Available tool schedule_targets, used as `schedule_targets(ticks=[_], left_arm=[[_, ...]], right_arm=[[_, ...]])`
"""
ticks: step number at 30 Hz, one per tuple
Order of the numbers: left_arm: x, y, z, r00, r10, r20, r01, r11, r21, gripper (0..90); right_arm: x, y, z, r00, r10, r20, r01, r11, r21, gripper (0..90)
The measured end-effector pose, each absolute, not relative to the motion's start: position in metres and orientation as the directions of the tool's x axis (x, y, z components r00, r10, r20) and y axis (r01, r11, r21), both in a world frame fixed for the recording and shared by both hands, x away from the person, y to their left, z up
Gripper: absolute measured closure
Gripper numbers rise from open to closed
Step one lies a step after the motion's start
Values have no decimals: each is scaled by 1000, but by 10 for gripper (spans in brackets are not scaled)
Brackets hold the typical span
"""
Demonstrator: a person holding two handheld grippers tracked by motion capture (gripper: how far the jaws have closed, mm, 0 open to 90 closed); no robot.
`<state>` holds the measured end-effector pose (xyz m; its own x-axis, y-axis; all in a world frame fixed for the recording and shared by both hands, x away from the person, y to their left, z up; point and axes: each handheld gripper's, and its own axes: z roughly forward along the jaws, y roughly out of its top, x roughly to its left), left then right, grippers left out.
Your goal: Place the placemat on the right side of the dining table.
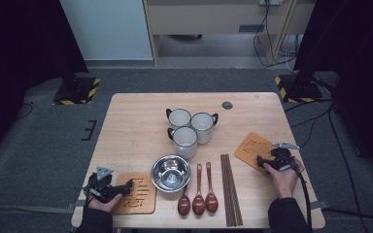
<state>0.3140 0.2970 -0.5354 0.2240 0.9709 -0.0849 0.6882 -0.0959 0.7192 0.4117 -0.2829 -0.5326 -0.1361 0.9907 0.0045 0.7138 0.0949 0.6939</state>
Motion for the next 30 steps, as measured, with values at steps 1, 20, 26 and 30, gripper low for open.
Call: schedule_targets(ticks=[1,20,26,30], left_arm=[[314,297,-535,224,971,-85,688,-95,719,0],[314,297,-535,224,971,-85,688,-96,719,0],[314,297,-535,224,971,-85,688,-96,719,0],[314,297,-535,224,971,-85,688,-96,719,0]], right_arm=[[412,-284,-533,-134,991,10,713,89,695,140],[420,-304,-535,-231,973,26,674,141,725,232],[428,-305,-534,-258,966,20,673,165,721,253],[433,-305,-535,-263,964,25,664,162,730,262]])
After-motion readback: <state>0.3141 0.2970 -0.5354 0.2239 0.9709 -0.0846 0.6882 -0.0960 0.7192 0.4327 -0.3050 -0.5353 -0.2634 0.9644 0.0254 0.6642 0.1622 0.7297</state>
